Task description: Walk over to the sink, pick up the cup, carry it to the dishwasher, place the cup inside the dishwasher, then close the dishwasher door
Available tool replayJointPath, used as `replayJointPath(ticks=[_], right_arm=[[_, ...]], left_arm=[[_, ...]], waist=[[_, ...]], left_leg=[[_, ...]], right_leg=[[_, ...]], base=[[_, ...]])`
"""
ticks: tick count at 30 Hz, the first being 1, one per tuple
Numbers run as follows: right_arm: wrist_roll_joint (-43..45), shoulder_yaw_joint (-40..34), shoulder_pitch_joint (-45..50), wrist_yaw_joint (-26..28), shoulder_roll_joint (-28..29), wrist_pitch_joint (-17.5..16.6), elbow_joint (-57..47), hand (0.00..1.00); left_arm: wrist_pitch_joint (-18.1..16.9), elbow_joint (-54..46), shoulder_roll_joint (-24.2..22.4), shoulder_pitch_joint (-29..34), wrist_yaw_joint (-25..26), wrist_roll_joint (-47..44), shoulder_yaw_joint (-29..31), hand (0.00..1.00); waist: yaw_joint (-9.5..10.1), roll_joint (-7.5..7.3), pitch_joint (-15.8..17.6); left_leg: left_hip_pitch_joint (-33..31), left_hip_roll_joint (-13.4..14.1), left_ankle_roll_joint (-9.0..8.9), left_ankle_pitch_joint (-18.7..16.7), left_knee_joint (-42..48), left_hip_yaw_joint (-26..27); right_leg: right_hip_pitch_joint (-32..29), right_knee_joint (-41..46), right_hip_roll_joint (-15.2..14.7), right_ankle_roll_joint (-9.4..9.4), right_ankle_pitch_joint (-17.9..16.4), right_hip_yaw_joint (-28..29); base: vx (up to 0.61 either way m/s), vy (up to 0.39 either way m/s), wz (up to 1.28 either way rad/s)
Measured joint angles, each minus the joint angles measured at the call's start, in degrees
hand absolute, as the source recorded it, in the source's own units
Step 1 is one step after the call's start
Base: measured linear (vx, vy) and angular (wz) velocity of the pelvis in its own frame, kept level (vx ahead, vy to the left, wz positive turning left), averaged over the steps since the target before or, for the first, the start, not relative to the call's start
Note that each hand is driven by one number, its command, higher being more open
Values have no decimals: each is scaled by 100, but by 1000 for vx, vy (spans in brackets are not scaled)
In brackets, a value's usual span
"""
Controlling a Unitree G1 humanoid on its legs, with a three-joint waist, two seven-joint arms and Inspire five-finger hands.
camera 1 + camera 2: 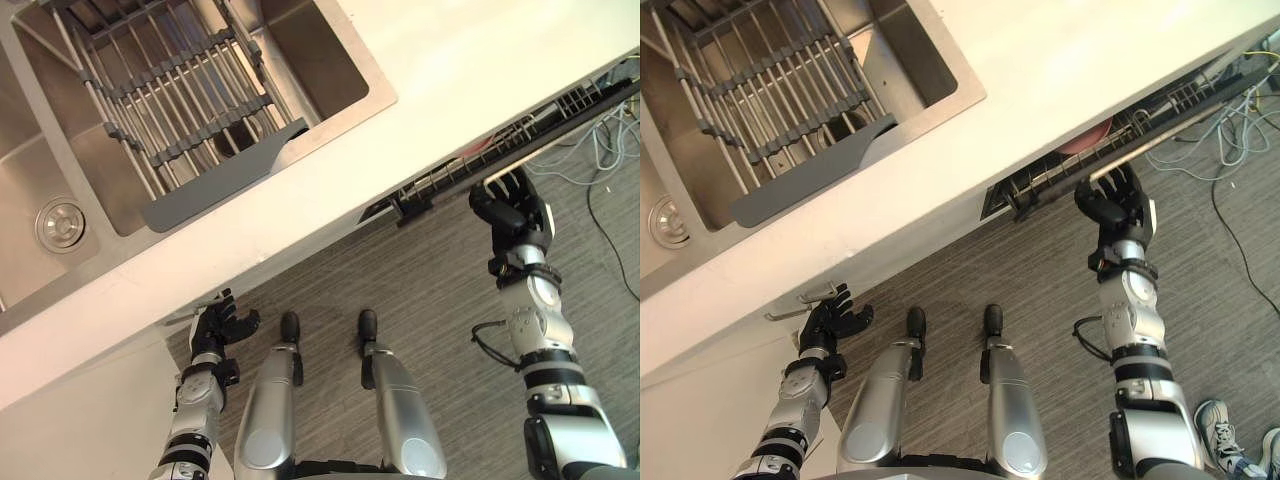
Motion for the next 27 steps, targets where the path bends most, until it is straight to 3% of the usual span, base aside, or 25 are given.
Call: replayJointPath(ticks=[8,14,17,23,27], right_arm=[[-1767,269,-490,-87,-455,303,776,90],[-2368,100,223,115,-416,131,508,90],[-2696,-177,1071,234,-50,-60,223,90],[-3160,-639,3143,464,1083,-34,636,90],[-3315,-907,3856,495,1406,4,925,90]], left_arm=[[-33,205,-32,103,87,-14,-4,90],[-27,200,-31,142,123,-9,-8,90],[-7,268,-28,240,115,40,-9,90],[187,661,116,580,31,309,1,90],[299,825,166,786,-37,453,3,90]], waist=[[16,54,-5],[-20,46,-46],[-53,17,-250],[-223,-190,-954],[-277,-252,-1285]], left_leg=[[195,-112,-15,103,-144,-389],[477,-151,-11,100,-187,-510],[668,-174,-7,98,-307,-536],[1082,-234,1,103,-580,-608],[1322,-264,19,115,-757,-607]], right_leg=[[364,-205,-47,-24,16,-234],[745,-333,-77,-22,14,-349],[928,-423,-103,-16,11,-375],[1368,-661,-171,39,-37,-476],[1603,-819,-204,47,-37,-488]], base=[[11,-4,18],[-1,18,10],[11,25,5],[47,22,7],[51,23,2]])
